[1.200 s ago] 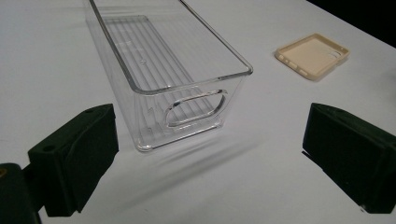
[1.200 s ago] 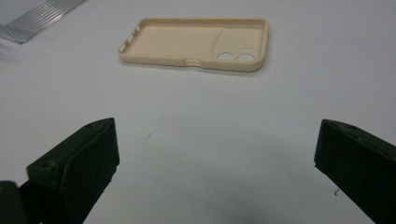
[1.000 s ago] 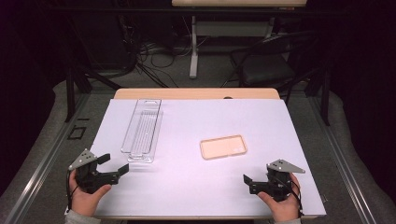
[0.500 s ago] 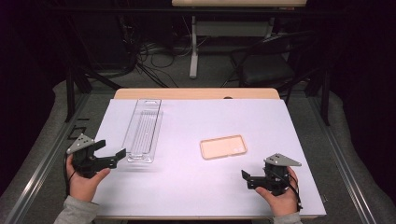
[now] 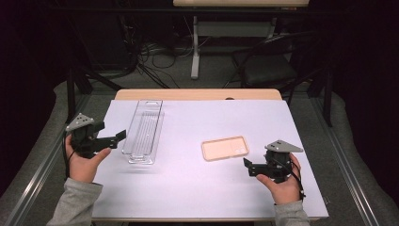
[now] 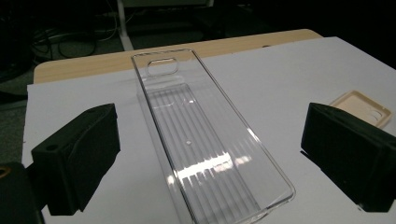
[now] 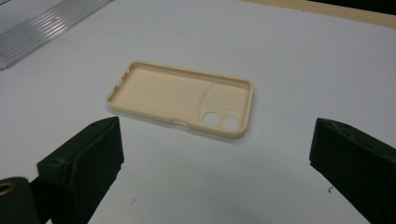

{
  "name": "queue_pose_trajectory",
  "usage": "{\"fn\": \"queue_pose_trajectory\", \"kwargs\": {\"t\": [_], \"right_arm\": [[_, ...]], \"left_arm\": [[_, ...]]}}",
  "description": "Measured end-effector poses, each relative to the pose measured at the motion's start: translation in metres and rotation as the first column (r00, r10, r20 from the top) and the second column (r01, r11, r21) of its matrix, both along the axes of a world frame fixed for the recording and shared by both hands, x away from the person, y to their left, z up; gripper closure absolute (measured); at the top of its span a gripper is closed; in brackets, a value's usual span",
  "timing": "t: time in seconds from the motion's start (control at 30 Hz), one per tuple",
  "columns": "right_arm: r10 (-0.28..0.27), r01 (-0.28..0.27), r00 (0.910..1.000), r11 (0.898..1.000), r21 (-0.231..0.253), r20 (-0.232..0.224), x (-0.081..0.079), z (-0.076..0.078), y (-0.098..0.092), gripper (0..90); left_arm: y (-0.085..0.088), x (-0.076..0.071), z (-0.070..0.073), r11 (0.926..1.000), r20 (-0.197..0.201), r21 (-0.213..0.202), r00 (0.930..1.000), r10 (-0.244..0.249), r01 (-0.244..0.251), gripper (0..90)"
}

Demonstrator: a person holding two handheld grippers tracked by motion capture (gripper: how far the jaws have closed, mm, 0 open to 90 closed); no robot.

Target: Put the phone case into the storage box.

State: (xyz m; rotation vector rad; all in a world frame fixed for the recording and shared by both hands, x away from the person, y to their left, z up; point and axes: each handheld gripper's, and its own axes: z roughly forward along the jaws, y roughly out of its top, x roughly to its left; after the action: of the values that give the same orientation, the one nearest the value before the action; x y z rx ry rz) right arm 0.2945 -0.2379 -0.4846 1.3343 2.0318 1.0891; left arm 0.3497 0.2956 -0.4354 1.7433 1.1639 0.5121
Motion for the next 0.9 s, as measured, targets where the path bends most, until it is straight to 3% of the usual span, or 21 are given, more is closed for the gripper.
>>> {"fn": "queue_pose_trajectory", "kwargs": {"t": [0.13,0.4,0.47,0.6,0.9], "right_arm": [[0.009,-0.009,0.9999,1.0,-0.018,-0.012,0.006,0.004,0.004,1.9],[0.008,-0.009,0.9991,1.0,-0.023,-0.042,0.019,0.011,0.005,2.1],[0.016,-0.017,0.9987,1.0,-0.02,-0.048,0.022,0.013,0.006,5.8],[0.02,-0.02,0.9981,1.0,-0.013,-0.058,0.026,0.015,0.007,9.5],[0.033,-0.035,0.9965,0.999,-0.029,-0.077,0.038,0.014,0.011,15.8]], "left_arm": [[0.001,0.009,0.008,0.9995,0.026,-0.029,0.9996,0.012,-0.012,6.5],[-0.003,0.025,0.013,0.9987,-0.011,-0.048,0.9998,-0.017,0.017,6.5],[-0.007,0.029,0.011,0.9996,-0.02,-0.022,0.9996,-0.019,0.019,6.5],[-0.009,0.034,0.008,0.999,-0.037,-0.033,0.9989,-0.031,0.03,6.5],[-0.025,0.039,-0.005,0.9957,-0.084,0.04,0.9932,-0.08,0.083,6.5]]}}
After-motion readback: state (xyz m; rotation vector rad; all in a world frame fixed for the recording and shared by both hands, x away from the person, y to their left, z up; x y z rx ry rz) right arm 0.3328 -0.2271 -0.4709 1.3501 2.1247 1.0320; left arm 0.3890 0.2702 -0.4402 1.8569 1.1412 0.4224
